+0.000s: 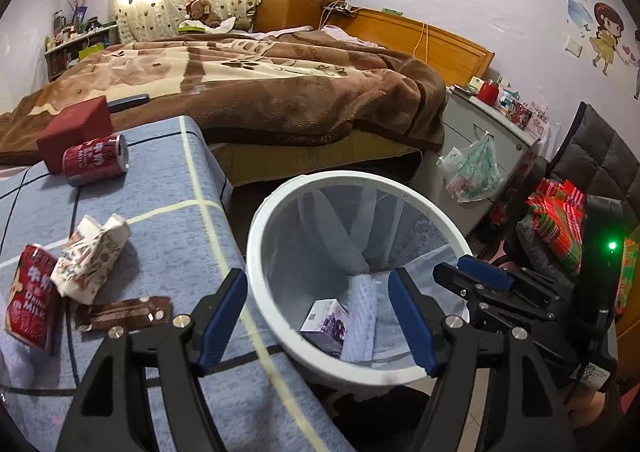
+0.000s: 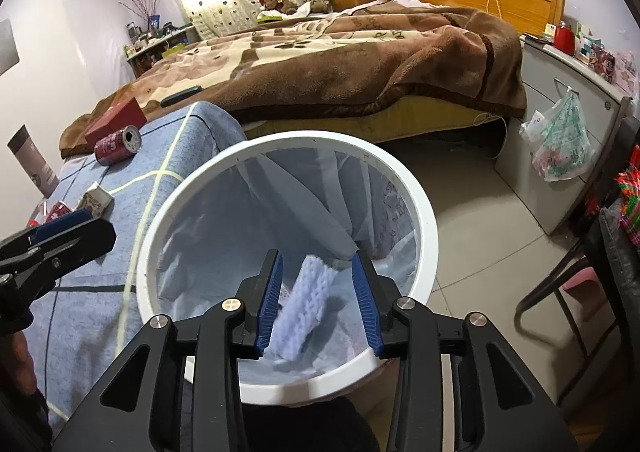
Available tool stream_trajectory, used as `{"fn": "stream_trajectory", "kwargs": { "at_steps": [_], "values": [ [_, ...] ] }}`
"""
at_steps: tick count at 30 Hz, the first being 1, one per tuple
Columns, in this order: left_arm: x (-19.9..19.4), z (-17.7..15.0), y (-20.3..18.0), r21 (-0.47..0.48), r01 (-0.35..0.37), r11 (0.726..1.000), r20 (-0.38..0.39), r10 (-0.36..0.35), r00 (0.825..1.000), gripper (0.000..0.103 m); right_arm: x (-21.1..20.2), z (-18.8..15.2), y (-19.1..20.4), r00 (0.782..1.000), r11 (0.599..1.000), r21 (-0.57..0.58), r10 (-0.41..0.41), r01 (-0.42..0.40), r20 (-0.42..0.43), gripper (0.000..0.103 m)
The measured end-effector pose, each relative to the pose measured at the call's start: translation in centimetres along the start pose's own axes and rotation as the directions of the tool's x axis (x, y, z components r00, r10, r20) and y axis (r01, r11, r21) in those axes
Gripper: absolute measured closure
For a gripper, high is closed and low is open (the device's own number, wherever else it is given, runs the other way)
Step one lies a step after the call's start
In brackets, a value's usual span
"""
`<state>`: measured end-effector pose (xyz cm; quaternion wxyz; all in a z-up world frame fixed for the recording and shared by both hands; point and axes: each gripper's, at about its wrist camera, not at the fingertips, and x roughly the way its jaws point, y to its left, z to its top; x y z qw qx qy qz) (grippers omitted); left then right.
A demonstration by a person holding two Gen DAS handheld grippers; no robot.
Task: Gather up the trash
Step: 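Move both tools back over the table toward the remaining trash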
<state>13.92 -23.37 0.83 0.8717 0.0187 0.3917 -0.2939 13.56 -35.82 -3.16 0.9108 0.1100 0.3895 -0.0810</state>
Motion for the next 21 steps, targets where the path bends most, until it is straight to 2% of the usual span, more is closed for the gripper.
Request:
{"fn": "stream_trajectory", "kwargs": {
  "at_steps": [9, 12, 17, 19, 20, 21],
  "values": [
    [-3.5, -1.4, 2.8, -0.05, -0.019, 0.999, 0.046, 0.021, 0.999, 0.028, -1.5, -0.3, 2.6, 0.998, 0.999, -0.001, 0.036, -0.036, 0.047, 0.065],
    [-4.9, -2.1, 4.1, -0.061, -0.063, 0.996, 0.065, 0.067, 0.996, 0.028, -1.9, -0.3, 3.8, 0.997, 0.999, -0.019, 0.043, -0.041, 0.062, 0.065],
    [-7.2, -3.1, 6.7, -0.102, -0.096, 0.99, 0.093, 0.106, 0.99, 0.028, -2.3, -0.4, 6.1, 0.993, 0.995, -0.047, 0.086, -0.083, 0.078, 0.064],
    [-8.1, -3.5, 7.8, -0.112, -0.13, 0.985, 0.105, 0.142, 0.984, 0.028, -2.2, -0.4, 7.1, 0.992, 0.994, -0.057, 0.101, -0.097, 0.079, 0.061],
    [-8.5, -3.7, 8.2, -0.117, -0.144, 0.983, 0.111, 0.157, 0.981, 0.028, -2.1, -0.4, 7.7, 0.991, 0.992, -0.063, 0.112, -0.107, 0.076, 0.052],
    [-9.1, -4.0, 8.9, -0.13, -0.156, 0.979, 0.116, 0.171, 0.978, 0.028, -2.0, -0.4, 8.1, 0.99, 0.991, -0.068, 0.123, -0.118, 0.073, 0.049]
  ]
}}
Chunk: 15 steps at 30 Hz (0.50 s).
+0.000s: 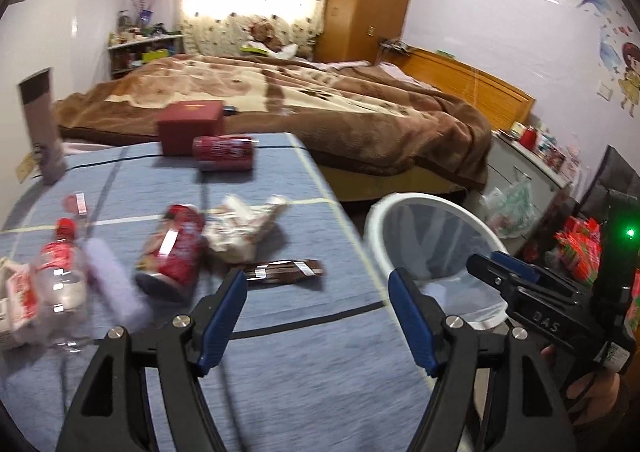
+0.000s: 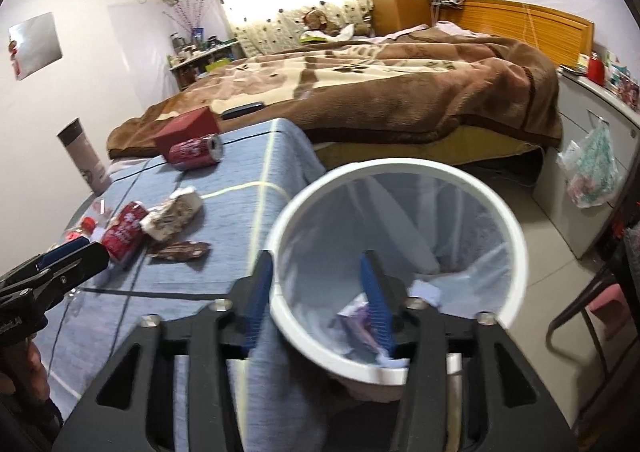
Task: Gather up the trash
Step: 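Move both tools back over the table toward the remaining trash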
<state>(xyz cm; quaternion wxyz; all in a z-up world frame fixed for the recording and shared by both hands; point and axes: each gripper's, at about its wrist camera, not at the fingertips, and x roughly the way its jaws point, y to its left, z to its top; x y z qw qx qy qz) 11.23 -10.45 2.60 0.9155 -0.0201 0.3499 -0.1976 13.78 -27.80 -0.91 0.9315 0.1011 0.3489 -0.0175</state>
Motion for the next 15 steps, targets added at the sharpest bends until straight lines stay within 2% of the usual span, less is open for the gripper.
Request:
{"fn": "stream_trajectory", "kwargs": {
  "at_steps": [9, 15],
  "values": [
    [-2.6, -0.8, 5.7, -0.096, -0.086, 0.992, 0.036, 0.09, 0.995, 0.028, 1.1, -0.2, 3.4, 0.998, 0.997, -0.033, 0.063, -0.063, -0.015, 0.048],
    [-4.5, -1.4, 9.6, -0.157, -0.139, 0.978, 0.066, 0.151, 0.986, 0.028, 2.4, 0.0, 6.4, 0.994, 0.993, -0.056, 0.101, -0.103, -0.04, 0.048]
  ]
}}
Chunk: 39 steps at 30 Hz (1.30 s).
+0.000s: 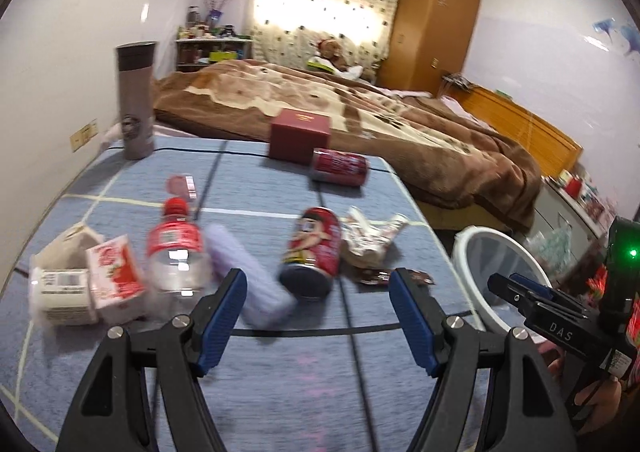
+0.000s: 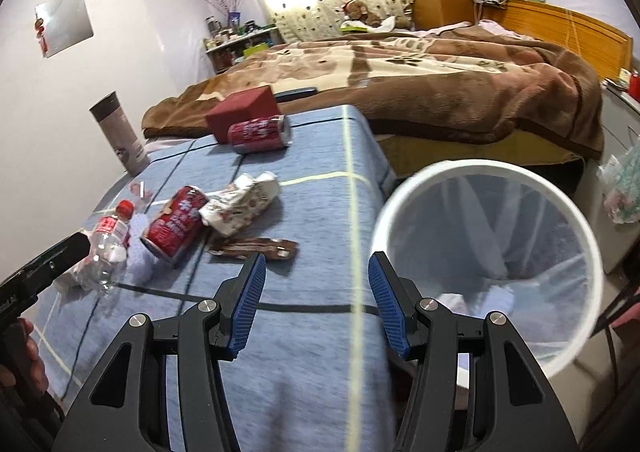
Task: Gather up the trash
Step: 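Move both tools back over the table toward the remaining trash, then grasp the white yogurt cup with the left gripper while the right grasps the patterned paper wrapper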
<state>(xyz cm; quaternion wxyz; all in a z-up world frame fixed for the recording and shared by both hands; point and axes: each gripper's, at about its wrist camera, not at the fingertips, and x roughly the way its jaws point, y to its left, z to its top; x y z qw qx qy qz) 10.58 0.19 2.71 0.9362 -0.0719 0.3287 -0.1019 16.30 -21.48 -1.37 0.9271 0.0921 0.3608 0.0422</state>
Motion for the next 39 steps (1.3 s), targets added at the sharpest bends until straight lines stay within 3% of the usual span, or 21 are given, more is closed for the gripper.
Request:
{"fn": "stream_trajectory", "kwargs": {
  "at_steps": [16, 22, 24, 26, 31, 36, 39],
  "values": [
    [-1.9, 0.1, 9.5, -0.091, -0.158, 0.983, 0.018, 0.161, 0.987, 0.027, 4.4, 2.2, 4.5, 0.997, 0.999, -0.03, 0.017, -0.02, -0.074, 0.048],
    [-2.2, 0.6, 13.0, -0.112, -0.204, 0.973, 0.017, 0.207, 0.978, 0.027, 6.3, 3.2, 4.7, 0.986, 0.998, 0.039, 0.06, -0.055, -0.154, 0.048],
    [-2.3, 0.8, 14.2, -0.127, -0.217, 0.968, 0.012, 0.22, 0.975, 0.026, 6.9, 3.6, 4.9, 0.986, 0.998, 0.045, 0.042, -0.035, -0.163, 0.048],
    [-2.3, 0.8, 15.3, -0.139, -0.224, 0.965, 0.003, 0.227, 0.974, 0.026, 7.4, 4.0, 5.2, 0.988, 0.999, 0.035, 0.013, -0.007, -0.151, 0.048],
    [-1.7, 0.7, 17.2, -0.141, -0.233, 0.962, -0.034, 0.23, 0.973, 0.025, 9.5, 4.2, 4.9, 0.981, 0.992, 0.123, 0.048, -0.025, -0.189, 0.048],
    [-1.0, 0.0, 18.6, -0.155, -0.249, 0.956, -0.067, 0.241, 0.968, 0.025, 10.5, 4.4, 5.3, 0.981, 0.994, 0.103, -0.008, 0.029, -0.195, 0.048],
    [-0.5, -0.3, 19.1, -0.16, -0.242, 0.957, -0.084, 0.231, 0.969, 0.025, 11.0, 4.4, 5.3, 0.978, 0.993, 0.116, -0.002, 0.027, -0.207, 0.048]
  ]
}}
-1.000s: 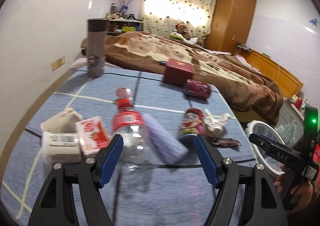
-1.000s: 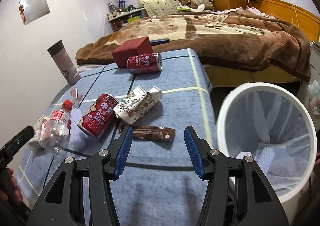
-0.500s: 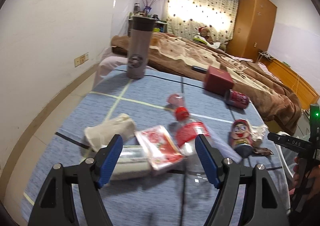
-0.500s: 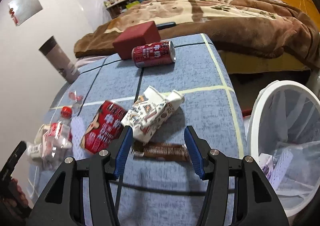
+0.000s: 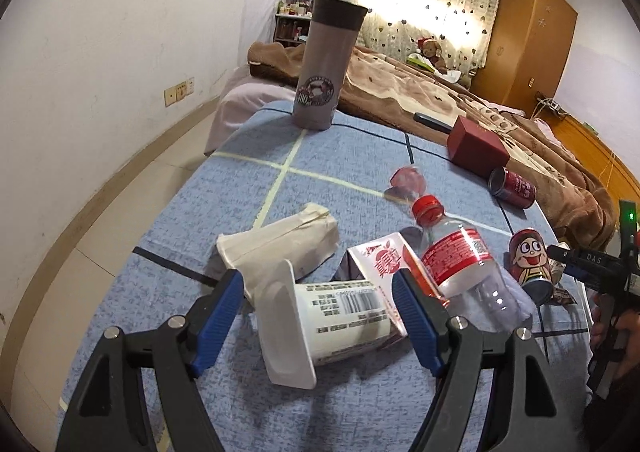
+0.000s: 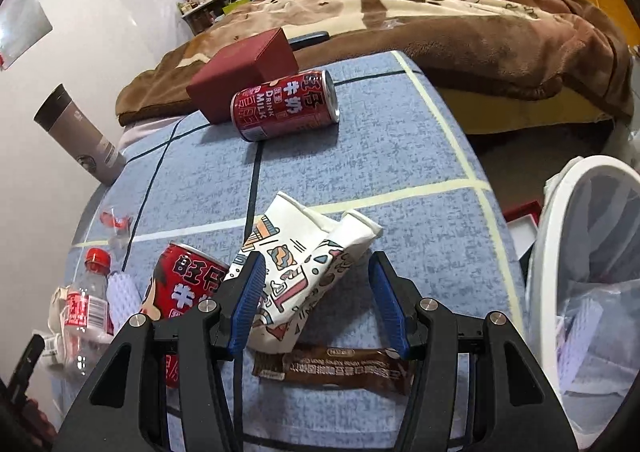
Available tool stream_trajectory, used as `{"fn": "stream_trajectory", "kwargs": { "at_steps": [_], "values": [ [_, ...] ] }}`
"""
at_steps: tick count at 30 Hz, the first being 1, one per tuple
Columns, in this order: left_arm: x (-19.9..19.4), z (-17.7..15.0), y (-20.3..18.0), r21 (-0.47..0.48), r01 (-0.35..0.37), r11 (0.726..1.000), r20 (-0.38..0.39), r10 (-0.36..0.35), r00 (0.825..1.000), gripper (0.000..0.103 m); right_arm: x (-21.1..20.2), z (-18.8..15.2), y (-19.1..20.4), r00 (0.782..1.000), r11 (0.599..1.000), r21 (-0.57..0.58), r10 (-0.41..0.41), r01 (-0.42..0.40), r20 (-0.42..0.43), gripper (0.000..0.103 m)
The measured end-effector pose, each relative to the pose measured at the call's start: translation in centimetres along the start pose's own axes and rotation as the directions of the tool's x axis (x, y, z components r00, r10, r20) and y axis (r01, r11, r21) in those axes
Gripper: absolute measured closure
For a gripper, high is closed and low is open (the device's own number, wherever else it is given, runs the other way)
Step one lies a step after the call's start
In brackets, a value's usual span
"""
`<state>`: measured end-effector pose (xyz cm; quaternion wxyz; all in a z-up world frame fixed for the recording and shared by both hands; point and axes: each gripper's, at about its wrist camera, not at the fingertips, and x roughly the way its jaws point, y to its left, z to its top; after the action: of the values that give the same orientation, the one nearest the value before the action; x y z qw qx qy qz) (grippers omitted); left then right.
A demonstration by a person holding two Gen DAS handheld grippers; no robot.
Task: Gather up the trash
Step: 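Grasp the white yogurt cup with the left gripper while the right grasps the patterned paper wrapper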
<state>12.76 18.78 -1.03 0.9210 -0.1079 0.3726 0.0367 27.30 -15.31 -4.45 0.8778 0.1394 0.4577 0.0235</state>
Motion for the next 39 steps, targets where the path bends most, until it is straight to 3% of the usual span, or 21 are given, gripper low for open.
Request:
{"fn": "stream_trajectory", "kwargs": {
  "at_steps": [5, 10, 12, 15, 19, 27, 31, 35, 39],
  "values": [
    [0.5, -0.9, 0.0, -0.006, 0.031, 1.0, -0.037, -0.031, 0.999, 0.025, 0.2, -0.2, 0.0, 1.0, 1.0, -0.001, -0.016, 0.016, 0.005, 0.05],
    [1.3, -1.6, -0.6, 0.001, 0.056, 0.998, -0.065, -0.056, 0.996, 0.025, 0.2, -0.3, 0.4, 1.0, 1.0, -0.022, -0.011, 0.011, 0.012, 0.068],
    [1.2, -1.5, -0.6, 0.009, 0.048, 0.999, -0.058, -0.047, 0.997, 0.025, 0.0, -0.4, 0.5, 1.0, 0.999, -0.033, -0.011, 0.012, 0.017, 0.08],
    [1.2, -1.4, -0.5, 0.007, 0.037, 0.999, -0.058, -0.036, 0.998, 0.025, -0.1, -0.5, 0.6, 1.0, 0.999, -0.036, 0.0, 0.0, 0.017, 0.085],
    [1.0, -1.5, -0.1, 0.007, -0.005, 1.0, -0.049, 0.005, 0.999, 0.025, -0.2, -0.8, 0.6, 1.0, 0.999, -0.048, 0.001, 0.001, 0.028, 0.085],
    [1.0, -2.2, 0.7, -0.019, 0.002, 1.0, -0.059, -0.003, 0.998, 0.025, -0.8, -1.5, 0.9, 0.999, 0.996, -0.086, -0.004, 0.007, 0.039, 0.085],
    [0.5, -2.8, 1.0, -0.03, 0.031, 0.999, -0.053, -0.033, 0.998, 0.028, -0.9, -1.7, 0.9, 0.999, 0.995, -0.096, 0.002, 0.002, 0.041, 0.085],
    [-0.1, -3.2, 0.5, -0.051, 0.077, 0.996, -0.041, -0.079, 0.996, 0.043, -1.0, -2.0, 0.7, 0.999, 0.996, -0.084, 0.006, -0.002, 0.045, 0.085],
    [-0.3, -3.6, -1.0, -0.029, 0.139, 0.99, -0.059, -0.14, 0.988, 0.044, -1.1, -2.1, 0.7, 0.999, 0.996, -0.086, 0.003, 0.001, 0.05, 0.085]
  ]
}}
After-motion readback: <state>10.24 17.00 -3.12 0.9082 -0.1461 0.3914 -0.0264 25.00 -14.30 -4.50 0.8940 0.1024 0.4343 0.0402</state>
